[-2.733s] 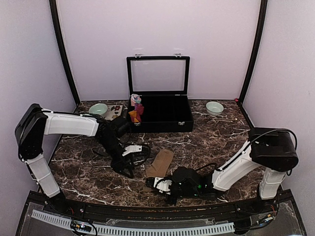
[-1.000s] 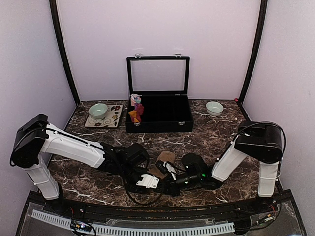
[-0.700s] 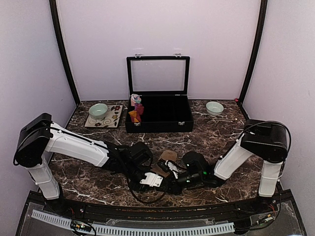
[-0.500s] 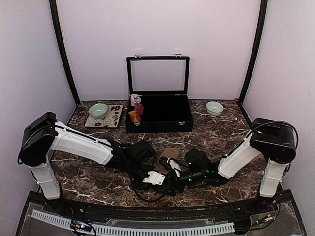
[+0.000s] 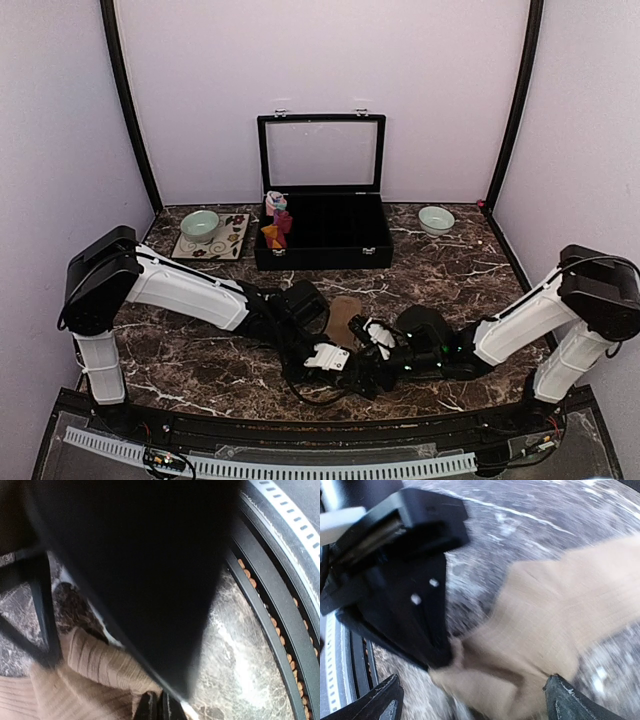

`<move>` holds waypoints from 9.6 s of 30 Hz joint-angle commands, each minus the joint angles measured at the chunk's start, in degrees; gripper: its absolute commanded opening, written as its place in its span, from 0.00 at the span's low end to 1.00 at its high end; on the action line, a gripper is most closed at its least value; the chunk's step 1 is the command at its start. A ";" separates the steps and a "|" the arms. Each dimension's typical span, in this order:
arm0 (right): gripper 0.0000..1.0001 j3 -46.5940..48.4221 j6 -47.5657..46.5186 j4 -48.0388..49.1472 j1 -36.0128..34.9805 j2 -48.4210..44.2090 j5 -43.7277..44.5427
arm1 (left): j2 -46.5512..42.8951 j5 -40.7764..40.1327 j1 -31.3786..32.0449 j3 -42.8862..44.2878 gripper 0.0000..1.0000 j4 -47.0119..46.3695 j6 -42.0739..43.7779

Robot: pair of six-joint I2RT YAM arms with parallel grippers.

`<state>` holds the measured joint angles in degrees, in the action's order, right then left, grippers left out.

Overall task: Roll the socks
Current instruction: Roll the sock at the center of the board.

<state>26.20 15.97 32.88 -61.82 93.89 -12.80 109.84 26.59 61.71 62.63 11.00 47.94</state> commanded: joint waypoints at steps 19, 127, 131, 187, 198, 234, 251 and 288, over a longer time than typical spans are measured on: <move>0.99 -21.50 2.48 -1.33 1.27 -48.44 27.06 | 6.68 0.82 -1.57 0.37 0.00 27.50 5.76; 0.00 7.19 13.74 -6.06 0.55 23.85 -12.76 | -24.24 -2.07 -7.25 -16.73 0.58 9.99 -3.60; 0.00 4.59 16.81 -4.74 0.56 24.26 -12.30 | -20.13 -3.42 -4.35 -14.44 0.55 8.07 -3.80; 0.17 7.71 15.55 -9.34 1.44 18.35 -10.84 | 1.57 -15.64 0.03 -9.27 0.26 3.58 -1.28; 0.17 6.08 16.46 -7.26 1.49 17.23 -10.93 | 2.88 -15.44 0.01 -8.48 0.31 4.60 -1.44; 0.00 6.46 20.16 -7.28 1.86 21.33 -11.86 | -12.79 -21.51 1.22 -13.82 0.71 -3.10 1.46; 0.00 8.03 20.40 -8.19 2.83 22.12 -14.26 | -13.83 -19.72 2.57 -13.79 0.54 -4.82 4.01; 0.91 2.54 17.58 -5.43 3.46 9.58 -4.71 | -0.63 -7.17 -1.37 -3.59 0.00 11.06 -0.97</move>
<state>32.80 35.57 37.52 -58.81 105.23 -27.38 105.14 14.15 62.37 59.20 10.74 48.36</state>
